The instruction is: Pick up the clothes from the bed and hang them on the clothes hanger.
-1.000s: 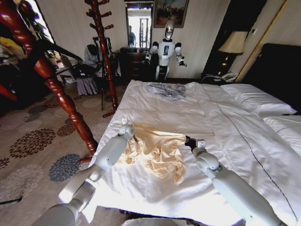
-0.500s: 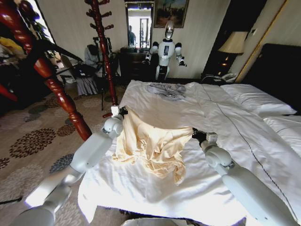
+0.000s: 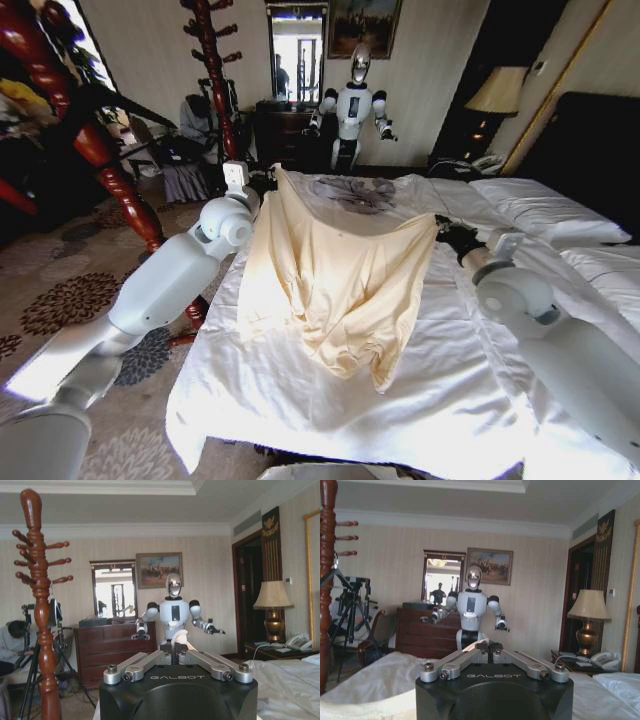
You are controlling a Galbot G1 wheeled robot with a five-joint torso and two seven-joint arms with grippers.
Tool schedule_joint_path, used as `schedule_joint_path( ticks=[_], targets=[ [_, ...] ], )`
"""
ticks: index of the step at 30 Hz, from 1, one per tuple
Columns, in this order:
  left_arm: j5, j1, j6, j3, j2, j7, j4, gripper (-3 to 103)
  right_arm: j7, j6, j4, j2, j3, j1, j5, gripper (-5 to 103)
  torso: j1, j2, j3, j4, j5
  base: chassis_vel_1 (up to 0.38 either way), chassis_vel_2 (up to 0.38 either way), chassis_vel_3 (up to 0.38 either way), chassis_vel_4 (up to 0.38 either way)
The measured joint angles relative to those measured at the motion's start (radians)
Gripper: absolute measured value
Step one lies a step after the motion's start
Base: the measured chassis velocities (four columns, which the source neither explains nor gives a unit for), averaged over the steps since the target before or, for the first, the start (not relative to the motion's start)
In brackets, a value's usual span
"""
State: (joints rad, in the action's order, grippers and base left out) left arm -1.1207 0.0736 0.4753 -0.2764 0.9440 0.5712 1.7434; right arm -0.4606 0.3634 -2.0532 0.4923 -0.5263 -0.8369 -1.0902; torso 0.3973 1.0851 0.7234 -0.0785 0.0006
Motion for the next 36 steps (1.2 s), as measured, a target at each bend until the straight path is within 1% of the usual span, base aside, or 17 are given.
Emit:
schedule_joint_path(
  ticks=[2,3,6,10,11,12,13,14,16,18,21,24,27,29,31,32,36],
  targets=[
    [-0.030,0.061,0.011,-0.015,-0.003,-0.001,-0.011,1,-0.006,0.000,0.008,-0.027,0.009,0.073,-0.053,0,0.000,0.000,0.000,0.0007,-0.0003,0.000,0.000,0.000,0.000],
    [-0.030,0.061,0.011,-0.015,-0.003,-0.001,-0.011,1,-0.006,0.000,0.008,-0.027,0.009,0.073,-0.053,0,0.000,0.000,0.000,0.0007,-0.0003,0.000,0.000,0.000,0.000],
    [-0.051,0.143,0.020,-0.038,0.017,-0.004,-0.057,1,-0.020,0.008,0.043,-0.043,0.056,0.214,-0.129,0,0.000,0.000,0.000,0.0014,-0.0010,0.000,0.000,0.000,0.000],
    [-0.062,0.221,0.023,-0.051,0.055,-0.014,-0.127,1,-0.025,0.010,0.124,-0.042,0.151,0.378,-0.175,0,0.000,0.000,0.000,0.0003,-0.0001,0.000,0.000,0.000,0.000],
    [-0.061,0.253,0.023,-0.056,0.069,-0.022,-0.158,1,-0.025,0.010,0.152,-0.037,0.191,0.442,-0.184,0,0.000,0.000,0.000,0.0001,0.0001,0.000,0.000,0.000,0.000],
    [-0.061,0.253,0.023,-0.056,0.069,-0.022,-0.158,1,-0.025,0.010,0.152,-0.037,0.191,0.442,-0.184,0,0.000,0.000,0.000,0.0001,0.0001,0.000,0.000,0.000,0.000],
    [-0.060,0.274,0.023,-0.060,0.076,-0.027,-0.177,1,-0.025,0.010,0.171,-0.031,0.219,0.490,-0.188,0,0.000,0.000,0.000,0.0001,0.0002,0.000,0.000,0.000,0.000],
    [-0.062,0.315,0.024,-0.068,0.089,-0.038,-0.208,1,-0.024,0.009,0.203,-0.018,0.274,0.578,-0.196,0,0.000,0.000,0.000,0.0005,-0.0007,0.000,0.000,0.000,0.000],
    [-0.071,0.377,0.026,-0.084,0.101,-0.047,-0.244,1,-0.024,0.009,0.242,0.003,0.335,0.669,-0.202,0,0.000,0.000,0.000,0.0012,-0.0006,0.000,0.000,0.000,0.000],
    [-0.072,0.398,0.026,-0.090,0.105,-0.052,-0.258,1,-0.024,0.009,0.262,0.014,0.364,0.709,-0.202,0,0.000,0.000,0.000,0.0012,-0.0005,0.000,0.000,0.000,0.000],
    [-0.073,0.467,0.026,-0.096,0.113,-0.061,-0.296,1,-0.024,0.010,0.325,0.048,0.437,0.826,-0.201,0,0.000,0.000,0.000,0.0006,-0.0002,0.000,0.000,0.000,0.000],
    [-0.085,0.485,0.033,-0.091,0.103,-0.054,-0.298,1,-0.021,0.011,0.341,0.058,0.462,0.869,-0.206,0,0.000,0.000,0.000,0.0004,-0.0006,0.000,0.000,0.000,0.000],
    [-0.099,0.479,0.043,-0.091,0.073,-0.039,-0.269,1,-0.021,0.011,0.325,0.051,0.466,0.855,-0.206,0,0.000,0.000,0.000,0.0009,-0.0008,0.000,0.000,0.000,0.000],
    [-0.113,0.454,0.052,-0.091,0.034,-0.020,-0.215,1,-0.022,0.012,0.281,0.030,0.439,0.795,-0.202,0,0.000,0.000,0.000,0.0011,-0.0007,0.000,0.000,0.000,0.000],
    [-0.136,0.423,0.064,-0.085,-0.013,0.010,-0.144,1,-0.026,0.020,0.225,0.002,0.392,0.728,-0.204,0,0.000,0.000,0.000,0.0004,-0.0007,0.000,0.000,0.000,0.000],
    [-0.136,0.423,0.064,-0.085,-0.013,0.010,-0.144,1,-0.026,0.020,0.225,0.002,0.392,0.728,-0.204,0,0.000,0.000,0.000,0.0004,-0.0007,0.000,0.000,0.000,0.000],
    [-0.188,0.367,0.084,-0.049,-0.120,0.055,0.018,1,-0.060,0.051,0.097,-0.082,0.309,0.624,-0.256,0,0.000,0.000,0.000,0.0001,-0.0003,0.000,0.000,0.000,0.000]
  ],
)
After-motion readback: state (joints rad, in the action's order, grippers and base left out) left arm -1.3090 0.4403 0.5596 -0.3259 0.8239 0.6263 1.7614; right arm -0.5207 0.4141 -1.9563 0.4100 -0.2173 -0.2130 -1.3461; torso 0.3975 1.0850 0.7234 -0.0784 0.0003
